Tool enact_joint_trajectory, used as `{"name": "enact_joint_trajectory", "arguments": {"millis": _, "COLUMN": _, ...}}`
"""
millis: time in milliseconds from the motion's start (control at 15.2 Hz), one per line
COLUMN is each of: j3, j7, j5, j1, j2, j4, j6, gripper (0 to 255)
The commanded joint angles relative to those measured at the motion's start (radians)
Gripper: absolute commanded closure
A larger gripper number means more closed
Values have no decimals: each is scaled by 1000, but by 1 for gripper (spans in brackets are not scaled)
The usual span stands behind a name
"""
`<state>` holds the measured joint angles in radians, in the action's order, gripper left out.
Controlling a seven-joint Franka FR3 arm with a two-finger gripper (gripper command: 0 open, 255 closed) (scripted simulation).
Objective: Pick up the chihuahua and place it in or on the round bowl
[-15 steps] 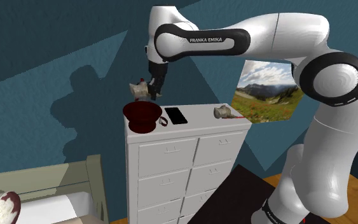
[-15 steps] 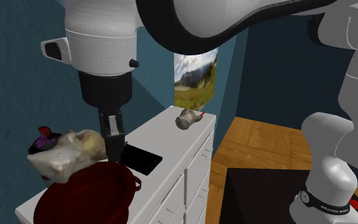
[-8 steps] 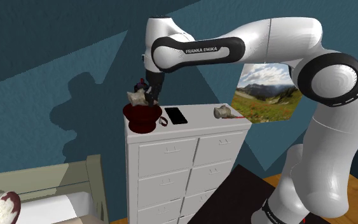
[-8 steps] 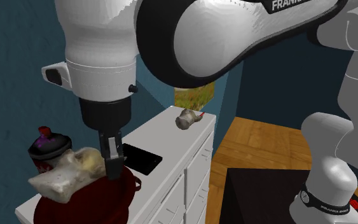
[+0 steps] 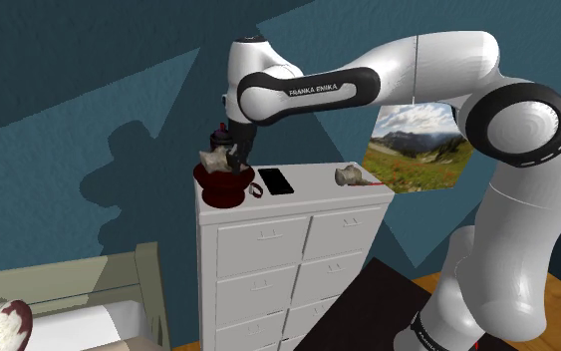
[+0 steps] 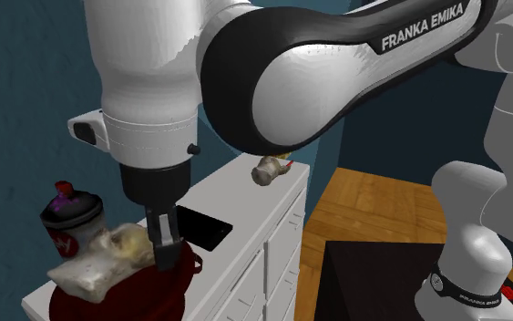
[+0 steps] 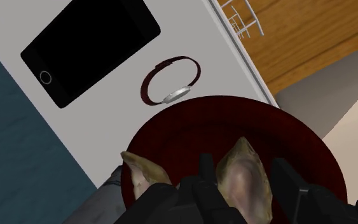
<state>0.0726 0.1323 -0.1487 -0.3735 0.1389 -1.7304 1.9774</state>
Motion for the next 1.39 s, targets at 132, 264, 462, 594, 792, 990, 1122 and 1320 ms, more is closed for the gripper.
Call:
{"name": "enact_joint_trajectory", "arguments": {"millis": 132, "j3": 0, "j7": 0, "j5": 0, "j1": 0, "j2": 1, "j4": -3, "j6": 2, "gripper": 255}}
{"name": "enact_joint_trajectory", "arguments": {"millis": 264, "j3": 0, "j7": 0, "j5": 0, "j1": 0, "j2": 2, "j4": -3, "j6": 2, "gripper": 0}}
{"name": "enact_joint_trajectory", "arguments": {"millis": 462, "j3": -1, "j7": -2, "j5": 0, "j1": -1, "j2": 2, "j4": -3, "j6": 2, "gripper": 0}}
{"name": "enact_joint_trajectory", "arguments": {"millis": 594, "j3": 0, "j7": 0, "j5": 0, "j1": 0, "j2": 1, "j4": -3, "j6": 2, "gripper": 0}}
{"name": "enact_joint_trajectory", "arguments": {"millis": 792, "j3": -5, "j7": 1, "j5": 2, "j1": -7, "j2": -18, "j4": 70, "j6": -92, "gripper": 0}}
{"name": "enact_joint_trajectory", "arguments": {"millis": 990, "j3": -7, "j7": 2, "j5": 2, "j1": -9, "j2": -21, "j4": 92, "j6": -117, "gripper": 0}}
{"name": "enact_joint_trajectory", "arguments": {"millis": 1122, "j3": -7, "j7": 2, "j5": 2, "j1": -9, "j2": -21, "j4": 92, "j6": -117, "gripper": 0}}
{"name": "enact_joint_trajectory", "arguments": {"millis": 1320, "j3": -7, "j7": 2, "j5": 2, "j1": -9, "j2": -21, "j4": 92, "j6": -117, "gripper": 0}}
